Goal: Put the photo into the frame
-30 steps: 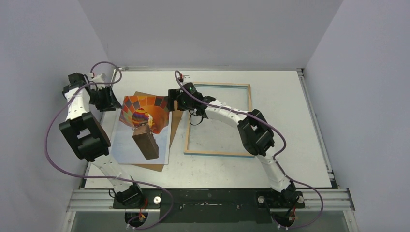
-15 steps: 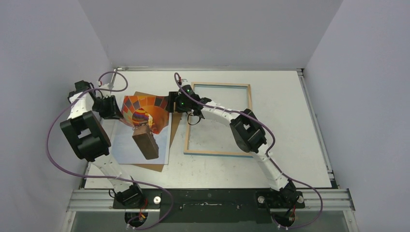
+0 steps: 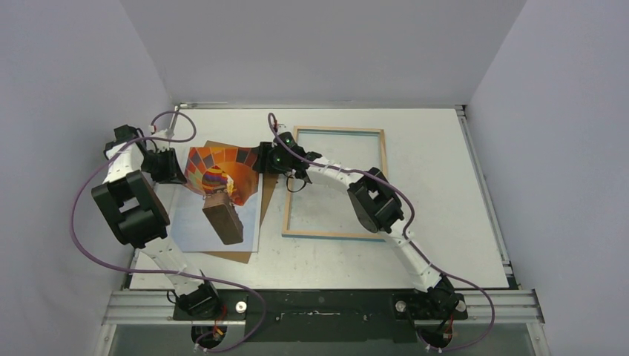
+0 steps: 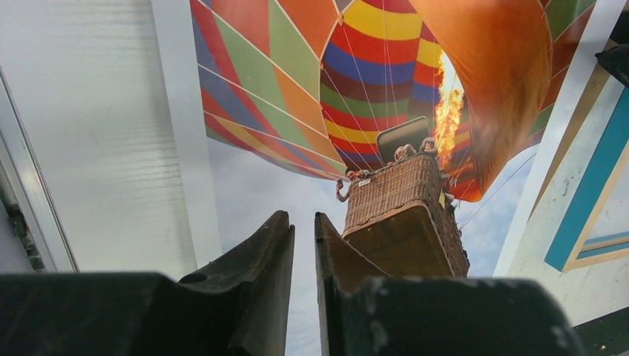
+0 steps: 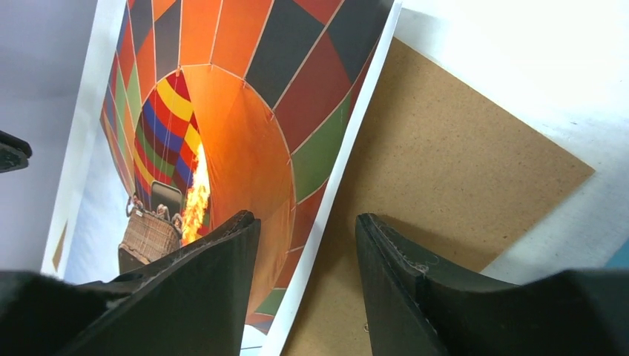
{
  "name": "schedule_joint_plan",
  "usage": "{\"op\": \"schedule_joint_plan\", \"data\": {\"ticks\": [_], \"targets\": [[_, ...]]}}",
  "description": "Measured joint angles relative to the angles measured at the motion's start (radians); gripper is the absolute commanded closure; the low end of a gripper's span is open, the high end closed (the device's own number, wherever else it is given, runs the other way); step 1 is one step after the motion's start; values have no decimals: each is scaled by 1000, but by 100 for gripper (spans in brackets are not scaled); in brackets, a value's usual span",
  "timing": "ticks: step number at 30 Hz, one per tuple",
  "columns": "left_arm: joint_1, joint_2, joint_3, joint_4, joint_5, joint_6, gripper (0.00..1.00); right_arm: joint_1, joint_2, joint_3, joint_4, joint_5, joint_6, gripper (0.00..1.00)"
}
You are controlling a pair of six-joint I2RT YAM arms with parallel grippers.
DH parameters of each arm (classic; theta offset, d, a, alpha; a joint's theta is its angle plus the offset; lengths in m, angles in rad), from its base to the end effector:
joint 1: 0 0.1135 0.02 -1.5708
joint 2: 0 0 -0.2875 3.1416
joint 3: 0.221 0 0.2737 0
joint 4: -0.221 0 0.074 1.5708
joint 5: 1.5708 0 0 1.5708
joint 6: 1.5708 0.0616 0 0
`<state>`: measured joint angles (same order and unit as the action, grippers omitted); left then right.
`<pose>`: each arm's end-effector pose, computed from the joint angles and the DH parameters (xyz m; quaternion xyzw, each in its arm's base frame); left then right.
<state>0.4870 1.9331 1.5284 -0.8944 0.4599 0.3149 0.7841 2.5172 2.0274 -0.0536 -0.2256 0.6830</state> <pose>0.3890 0.1750 0.2079 -0.0521 0.9638 -0.1565 0.2095 0.4376 0.4560 0.1396 -0.0990 0.8615 0.3997 0.2971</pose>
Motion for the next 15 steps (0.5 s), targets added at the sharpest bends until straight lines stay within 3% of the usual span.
{"op": "schedule_joint_plan", "data": {"ticks": [15], "targets": [[8,50,-34,35,-54,19,90,-6,17,11,65,-53,60,53]]}}
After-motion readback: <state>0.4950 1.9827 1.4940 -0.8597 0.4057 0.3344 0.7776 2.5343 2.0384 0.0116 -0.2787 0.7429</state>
